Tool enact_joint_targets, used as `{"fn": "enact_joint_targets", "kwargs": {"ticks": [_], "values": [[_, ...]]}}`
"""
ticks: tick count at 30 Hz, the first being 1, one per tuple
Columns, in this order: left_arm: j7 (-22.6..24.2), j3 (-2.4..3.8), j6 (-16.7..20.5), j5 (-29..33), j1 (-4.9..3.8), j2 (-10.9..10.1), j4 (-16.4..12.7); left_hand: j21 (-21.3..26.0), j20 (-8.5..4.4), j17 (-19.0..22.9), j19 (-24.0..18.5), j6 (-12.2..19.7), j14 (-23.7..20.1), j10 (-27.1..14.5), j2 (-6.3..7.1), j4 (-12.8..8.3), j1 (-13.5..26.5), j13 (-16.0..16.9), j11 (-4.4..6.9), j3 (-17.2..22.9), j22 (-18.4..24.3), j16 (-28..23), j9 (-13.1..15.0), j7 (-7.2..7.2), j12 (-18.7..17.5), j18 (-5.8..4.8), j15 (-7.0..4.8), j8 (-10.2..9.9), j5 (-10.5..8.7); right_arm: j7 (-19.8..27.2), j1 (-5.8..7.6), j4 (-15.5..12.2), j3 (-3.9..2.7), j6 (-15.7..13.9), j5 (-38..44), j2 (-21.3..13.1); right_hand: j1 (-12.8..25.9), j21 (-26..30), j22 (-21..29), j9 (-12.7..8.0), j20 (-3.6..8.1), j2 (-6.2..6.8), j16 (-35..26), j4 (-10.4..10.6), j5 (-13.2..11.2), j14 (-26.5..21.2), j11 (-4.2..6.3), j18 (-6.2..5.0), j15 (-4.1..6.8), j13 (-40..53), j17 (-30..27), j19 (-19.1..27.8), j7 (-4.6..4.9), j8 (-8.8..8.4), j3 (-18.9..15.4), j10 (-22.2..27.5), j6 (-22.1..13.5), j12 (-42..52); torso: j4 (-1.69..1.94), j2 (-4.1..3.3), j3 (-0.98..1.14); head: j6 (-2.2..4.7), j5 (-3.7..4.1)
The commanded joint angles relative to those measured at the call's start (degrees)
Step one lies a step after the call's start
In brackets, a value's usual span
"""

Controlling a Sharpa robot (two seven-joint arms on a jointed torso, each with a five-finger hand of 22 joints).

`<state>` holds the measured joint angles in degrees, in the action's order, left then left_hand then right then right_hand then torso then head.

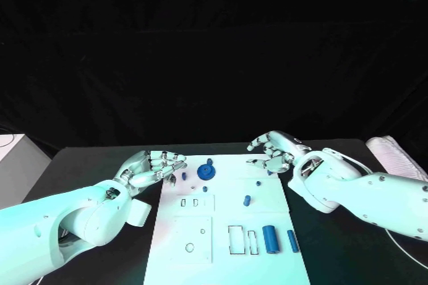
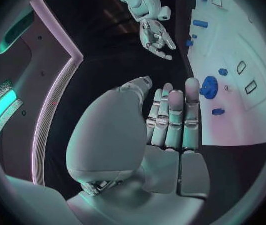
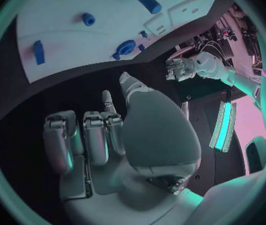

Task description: Assemble the parts on the task board

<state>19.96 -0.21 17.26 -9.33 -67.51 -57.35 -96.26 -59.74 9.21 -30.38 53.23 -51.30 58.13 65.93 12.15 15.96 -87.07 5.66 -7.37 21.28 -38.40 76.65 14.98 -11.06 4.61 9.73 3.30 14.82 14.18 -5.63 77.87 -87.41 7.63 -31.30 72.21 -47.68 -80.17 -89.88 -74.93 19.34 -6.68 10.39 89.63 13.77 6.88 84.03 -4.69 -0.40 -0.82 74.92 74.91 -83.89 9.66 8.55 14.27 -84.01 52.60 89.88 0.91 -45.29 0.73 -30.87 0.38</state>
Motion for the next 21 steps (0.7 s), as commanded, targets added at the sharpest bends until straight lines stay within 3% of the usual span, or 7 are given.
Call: {"fn": "enact_joint_targets", "kwargs": {"ticks": [1,9,12,16,21], "values": [[0.72,0.04,-1.34,-0.17,-0.05,0.34,0.08,-0.26,-0.05,0.17,-0.56,0.45,-0.14,-0.29,-0.41,0.00,0.03,0.05,-0.07,0.42,0.08,-0.25,0.06,-0.06,-0.15,0.68,0.30,-0.34,-0.20,7.14,0.31,-0.74,-0.01,6.32,-6.59,-2.34,-2.23,-0.12,-15.07,-0.10,-0.02,0.19,0.37,-1.69,-0.07,5.97,-0.36,0.40,0.18,14.66,15.09,-6.11,0.04,-0.34,1.03,-5.56,0.37,-0.25,-0.51,0.42,0.16,-0.01,0.44],[0.99,0.03,-1.53,-0.05,-0.03,0.86,0.39,-0.19,-0.04,0.21,-0.73,0.44,-0.20,-0.28,-0.41,0.01,0.06,0.07,-0.08,0.45,0.23,-0.30,0.08,-0.07,-0.13,0.71,0.31,-0.33,-0.21,10.64,0.56,1.69,0.11,10.96,-7.25,-6.73,-3.64,-0.12,-15.07,-0.44,0.15,1.11,0.37,-3.17,-0.14,5.97,-0.29,0.40,0.33,14.61,15.09,-6.11,-0.03,-1.04,1.95,-5.51,-0.37,-0.30,-0.68,0.64,0.49,-0.04,0.64],[1.03,0.03,-1.58,-0.02,-0.03,0.99,0.50,-0.19,-0.04,0.21,-0.73,0.44,-0.20,-0.28,-0.41,0.01,0.06,0.07,-0.08,0.45,0.23,-0.30,0.08,-0.07,-0.13,0.71,0.31,-0.33,-0.21,11.01,0.32,3.37,0.26,11.57,-6.17,-6.97,-3.71,-0.12,-15.07,-0.51,0.16,1.34,0.37,-3.33,-0.15,5.97,-0.28,0.40,0.33,14.59,15.09,-6.11,-0.03,-1.20,1.97,-5.48,-0.60,-0.33,-0.58,0.57,0.33,-0.01,0.77],[1.04,0.03,-1.59,0.00,-0.02,1.08,0.59,-0.19,-0.04,0.21,-0.73,0.44,-0.20,-0.28,-0.41,0.01,0.06,0.07,-0.08,0.45,0.23,-0.30,0.08,-0.07,-0.13,0.71,0.31,-0.33,-0.21,11.26,-0.17,5.34,0.37,12.02,-5.63,-6.44,-3.80,-0.12,-15.07,-0.56,0.16,1.46,0.37,-3.46,-0.14,5.97,-0.29,0.40,0.31,14.53,15.09,-6.11,-0.01,-1.33,2.00,-5.42,-0.78,-0.38,-0.51,0.42,0.42,-0.14,0.72],[1.05,0.02,-1.60,0.00,-0.02,1.11,0.67,-0.16,-0.02,0.22,-0.93,0.46,-0.27,-0.29,-0.38,0.06,0.16,0.10,-0.09,0.47,0.34,-0.36,0.13,-0.07,-0.10,0.74,0.33,-0.32,-0.24,11.27,-0.98,7.18,0.45,12.23,-5.30,-5.27,-3.98,-0.12,-15.07,-0.60,0.15,1.51,0.37,-3.64,-0.11,5.97,-0.29,0.40,0.29,14.51,15.09,-6.11,0.00,-1.42,2.12,-5.41,-0.91,-0.39,-0.47,0.39,0.35,-0.36,0.60]]}}
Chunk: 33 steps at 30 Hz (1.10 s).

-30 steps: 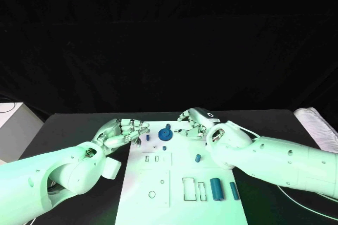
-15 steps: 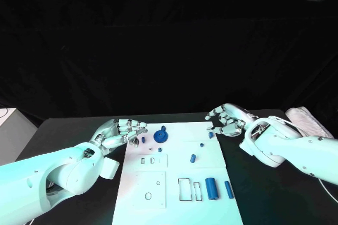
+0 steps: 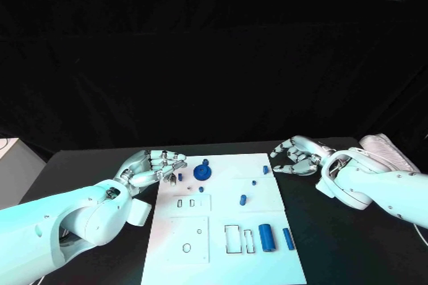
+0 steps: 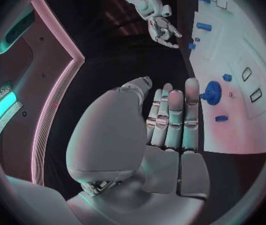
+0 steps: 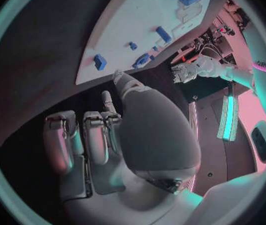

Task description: Assemble the parts on the task board

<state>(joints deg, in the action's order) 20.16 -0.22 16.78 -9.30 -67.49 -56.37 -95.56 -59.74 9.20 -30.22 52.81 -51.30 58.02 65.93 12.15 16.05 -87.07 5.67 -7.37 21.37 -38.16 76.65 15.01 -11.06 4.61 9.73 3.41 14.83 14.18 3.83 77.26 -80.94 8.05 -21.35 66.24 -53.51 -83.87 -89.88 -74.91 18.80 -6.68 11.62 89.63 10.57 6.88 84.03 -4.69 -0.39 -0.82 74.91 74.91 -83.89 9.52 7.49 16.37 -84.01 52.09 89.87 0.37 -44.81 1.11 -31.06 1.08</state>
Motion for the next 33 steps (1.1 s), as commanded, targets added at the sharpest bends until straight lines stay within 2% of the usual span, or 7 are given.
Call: {"fn": "enact_joint_targets", "kwargs": {"ticks": [1,6,13,19,33], "values": [[0.85,0.03,-1.11,-0.02,-0.03,0.13,-0.02,-0.16,-0.01,0.06,-0.51,0.46,-0.16,-0.29,-0.38,-0.04,0.16,0.09,-0.09,0.37,0.10,-0.36,0.11,-0.07,-0.10,0.74,0.21,-0.32,-0.24,1.75,-0.51,1.04,0.04,2.27,0.73,0.81,-0.29,-0.12,-15.09,-0.07,0.15,0.29,0.37,-0.43,-0.11,5.97,-0.29,0.39,0.28,14.52,15.09,-6.11,0.14,-0.37,0.01,-5.41,-0.40,-0.39,0.10,-0.10,-0.02,-0.19,-0.09],[0.87,0.03,-1.12,-0.02,-0.03,0.11,-0.05,-0.16,-0.01,0.06,-0.51,0.46,-0.16,-0.29,-0.38,-0.04,0.16,0.09,-0.09,0.37,0.10,-0.36,0.11,-0.07,-0.10,0.74,0.21,-0.32,-0.24,1.22,-1.34,3.22,0.11,1.63,1.03,2.54,-0.39,-0.12,-15.09,-0.07,0.15,0.27,0.37,-0.52,-0.10,5.97,-0.29,0.39,0.28,14.64,15.09,-6.11,0.14,-0.39,0.10,-5.53,-0.41,-0.28,0.04,-0.14,-0.06,-0.41,-0.22],[0.86,0.03,-1.18,-0.02,-0.03,0.06,-0.08,-0.16,-0.01,0.06,-0.51,0.46,-0.16,-0.29,-0.38,-0.04,0.16,0.09,-0.09,0.37,0.10,-0.36,0.11,-0.07,-0.10,0.74,0.21,-0.32,-0.24,0.01,-2.34,5.25,0.15,-1.01,2.48,4.60,-0.39,-0.12,-15.09,-0.05,0.13,-0.10,0.37,-0.56,-0.07,5.97,-0.33,0.39,0.24,14.77,15.09,-6.11,0.21,-0.32,0.45,-5.67,-0.18,-0.16,-0.02,-0.07,-0.14,-0.81,-0.43],[0.81,0.03,-1.25,-0.03,-0.03,-0.06,-0.10,-0.16,0.00,-0.06,-0.64,0.47,-0.14,-0.32,-0.38,-0.07,0.15,0.12,-0.08,0.44,0.14,-0.39,0.16,-0.07,-0.08,0.76,0.22,-0.31,-0.24,-0.63,-3.02,6.25,0.16,-2.50,2.96,5.67,-0.27,-0.12,-15.09,-0.04,0.12,-0.18,0.37,-0.51,-0.09,5.97,-0.35,0.39,0.21,14.79,15.09,-6.11,0.26,-0.29,0.53,-5.68,-0.09,-0.15,0.02,-0.10,-0.09,-0.97,-0.61],[0.71,0.03,-1.29,-0.04,-0.03,-0.18,-0.06,-0.19,0.00,-0.07,-0.66,0.47,-0.15,-0.32,-0.37,-0.08,0.14,0.13,-0.08,0.46,0.11,-0.41,0.18,-0.07,-0.06,0.76,0.22,-0.31,-0.24,-1.15,-3.62,8.01,0.16,-2.65,3.09,7.24,0.07,-0.12,-15.09,-0.04,0.04,-0.80,0.37,-0.42,-0.08,5.97,-0.46,0.39,0.12,14.89,15.09,-6.11,0.36,-0.24,1.14,-5.79,0.23,-0.05,0.02,-0.03,-0.08,-1.10,-0.72]]}}
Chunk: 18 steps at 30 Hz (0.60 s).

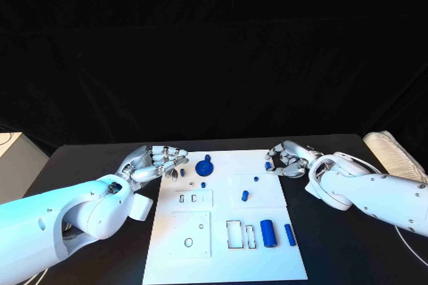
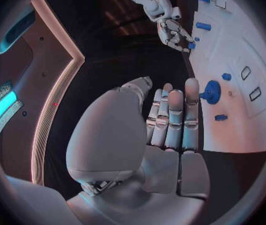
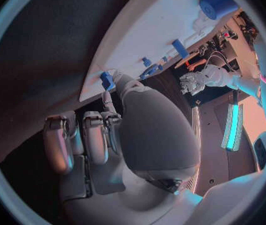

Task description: Assemble the parts on the task board

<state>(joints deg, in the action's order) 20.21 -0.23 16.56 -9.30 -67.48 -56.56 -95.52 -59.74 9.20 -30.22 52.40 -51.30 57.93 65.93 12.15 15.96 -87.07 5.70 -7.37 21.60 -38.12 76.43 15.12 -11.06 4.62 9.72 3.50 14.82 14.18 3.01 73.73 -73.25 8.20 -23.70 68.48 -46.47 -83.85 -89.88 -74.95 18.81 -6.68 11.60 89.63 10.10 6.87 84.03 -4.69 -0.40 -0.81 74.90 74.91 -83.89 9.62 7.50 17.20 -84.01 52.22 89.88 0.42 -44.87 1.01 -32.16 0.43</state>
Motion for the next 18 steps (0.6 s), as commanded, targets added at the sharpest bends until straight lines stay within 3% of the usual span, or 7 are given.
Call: {"fn": "enact_joint_targets", "kwargs": {"ticks": [1,8,18], "values": [[0.65,0.03,-1.09,-0.04,-0.04,0.01,-0.10,-0.19,0.00,-0.06,-0.24,0.47,-0.06,-0.33,-0.37,0.01,0.14,0.09,-0.08,0.23,0.07,-0.19,0.07,-0.07,-0.07,0.76,0.13,-0.30,-0.24,-0.37,-0.11,0.47,0.00,-0.26,0.85,0.28,0.08,-0.12,-15.05,-0.05,0.03,-0.88,0.37,0.05,-0.07,5.97,-0.47,0.40,0.11,14.91,15.09,-6.11,0.28,-0.26,0.42,-5.80,0.13,-0.05,-0.04,0.01,0.02,0.02,-0.09],[0.59,0.03,-1.15,-0.04,-0.04,0.02,-0.09,-0.19,0.00,-0.06,-0.24,0.47,-0.06,-0.33,-0.37,0.01,0.14,0.09,-0.08,0.23,0.07,-0.19,0.07,-0.07,-0.07,0.76,0.13,-0.30,-0.24,-0.47,-0.20,1.53,0.01,0.17,0.85,0.86,0.14,-0.12,-15.05,-0.09,0.01,-1.75,0.37,-0.18,-0.06,5.97,-0.51,0.40,0.13,15.06,15.09,-6.11,0.31,-0.25,1.67,-5.95,0.52,0.09,-0.04,-0.01,0.05,0.01,-0.17],[0.49,0.03,-1.12,-0.04,-0.04,-0.05,-0.06,-0.19,0.00,-0.06,-0.24,0.47,-0.06,-0.33,-0.37,0.01,0.14,0.09,-0.08,0.23,0.07,-0.19,0.07,-0.07,-0.07,0.76,0.13,-0.30,-0.24,-0.57,-0.49,1.64,0.02,1.05,0.76,1.31,0.45,-0.12,-15.05,-0.06,0.09,-1.96,0.37,-0.36,-0.12,5.97,-0.47,0.40,0.29,15.10,15.09,-6.11,0.19,-0.04,2.45,-5.99,1.24,0.12,-0.13,-0.01,0.04,-0.23,-0.25]]}}
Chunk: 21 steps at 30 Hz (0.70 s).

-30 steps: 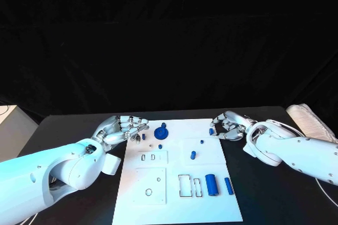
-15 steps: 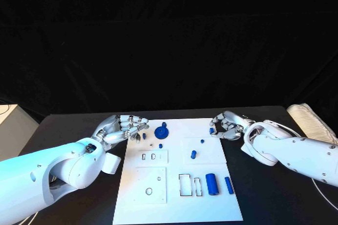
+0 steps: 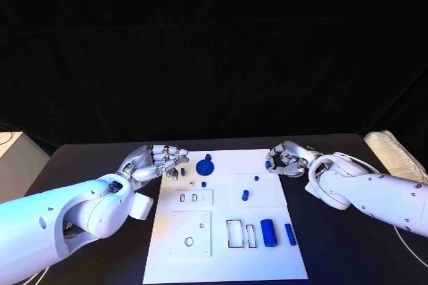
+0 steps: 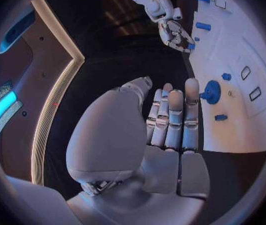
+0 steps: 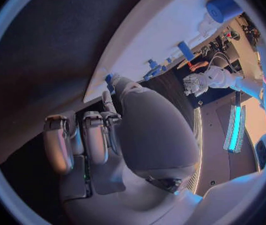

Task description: Assemble the parts on the task board

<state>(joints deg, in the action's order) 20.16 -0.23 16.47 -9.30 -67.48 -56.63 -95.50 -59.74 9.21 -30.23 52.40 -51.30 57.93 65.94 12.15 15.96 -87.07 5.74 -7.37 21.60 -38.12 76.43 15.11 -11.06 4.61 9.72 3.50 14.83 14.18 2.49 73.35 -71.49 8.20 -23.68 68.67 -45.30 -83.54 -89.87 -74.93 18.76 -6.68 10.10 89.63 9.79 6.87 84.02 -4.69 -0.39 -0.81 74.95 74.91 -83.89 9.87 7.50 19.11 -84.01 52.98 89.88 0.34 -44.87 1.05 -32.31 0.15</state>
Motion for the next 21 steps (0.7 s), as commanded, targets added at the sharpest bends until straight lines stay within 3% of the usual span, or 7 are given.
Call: {"fn": "enact_joint_targets", "kwargs": {"ticks": [1,15,21], "values": [[0.53,0.03,-1.02,-0.05,-0.04,0.01,-0.09,-0.19,0.00,-0.06,-0.25,0.47,-0.06,-0.33,-0.37,0.01,0.14,0.05,-0.08,0.23,0.07,-0.19,0.08,-0.07,-0.07,0.76,0.13,-0.31,-0.24,-0.08,-0.12,-0.12,0.02,1.09,0.57,0.18,0.15,-0.13,-15.07,-0.01,0.09,-0.45,0.37,-0.06,-0.11,5.98,-0.46,0.39,0.29,15.05,15.09,-6.11,-0.06,-0.04,0.54,-5.99,0.48,0.12,-0.06,-0.01,0.00,-0.09,0.05],[0.31,0.03,-1.19,-0.05,-0.04,-0.12,-0.13,-0.24,0.02,-0.08,-0.42,0.49,-0.12,-0.35,-0.36,0.05,0.25,0.10,-0.10,0.30,0.10,-0.27,0.16,-0.10,-0.02,0.78,0.14,-0.29,-0.26,-0.24,-0.31,0.08,0.03,1.31,0.54,0.46,0.59,-0.13,-15.07,0.01,0.26,-0.36,0.37,-0.19,-0.14,5.98,-0.31,0.39,0.49,15.05,15.09,-6.11,-0.24,0.15,1.05,-5.99,1.10,0.12,0.00,0.01,0.01,-0.31,0.24],[0.26,0.03,-1.14,-0.05,-0.04,-0.17,-0.14,-0.24,0.02,-0.08,-0.42,0.49,-0.12,-0.35,-0.36,0.05,0.25,0.10,-0.10,0.30,0.10,-0.27,0.16,-0.10,-0.02,0.78,0.14,-0.29,-0.26,0.01,-0.35,0.08,0.03,1.48,0.51,0.58,1.48,-0.13,-15.07,0.53,1.34,-1.23,0.37,-0.94,-0.18,5.98,0.82,0.39,1.79,15.05,15.09,-6.11,-1.62,1.80,3.37,-5.99,4.52,0.12,-0.02,0.01,0.01,-0.30,0.18]]}}
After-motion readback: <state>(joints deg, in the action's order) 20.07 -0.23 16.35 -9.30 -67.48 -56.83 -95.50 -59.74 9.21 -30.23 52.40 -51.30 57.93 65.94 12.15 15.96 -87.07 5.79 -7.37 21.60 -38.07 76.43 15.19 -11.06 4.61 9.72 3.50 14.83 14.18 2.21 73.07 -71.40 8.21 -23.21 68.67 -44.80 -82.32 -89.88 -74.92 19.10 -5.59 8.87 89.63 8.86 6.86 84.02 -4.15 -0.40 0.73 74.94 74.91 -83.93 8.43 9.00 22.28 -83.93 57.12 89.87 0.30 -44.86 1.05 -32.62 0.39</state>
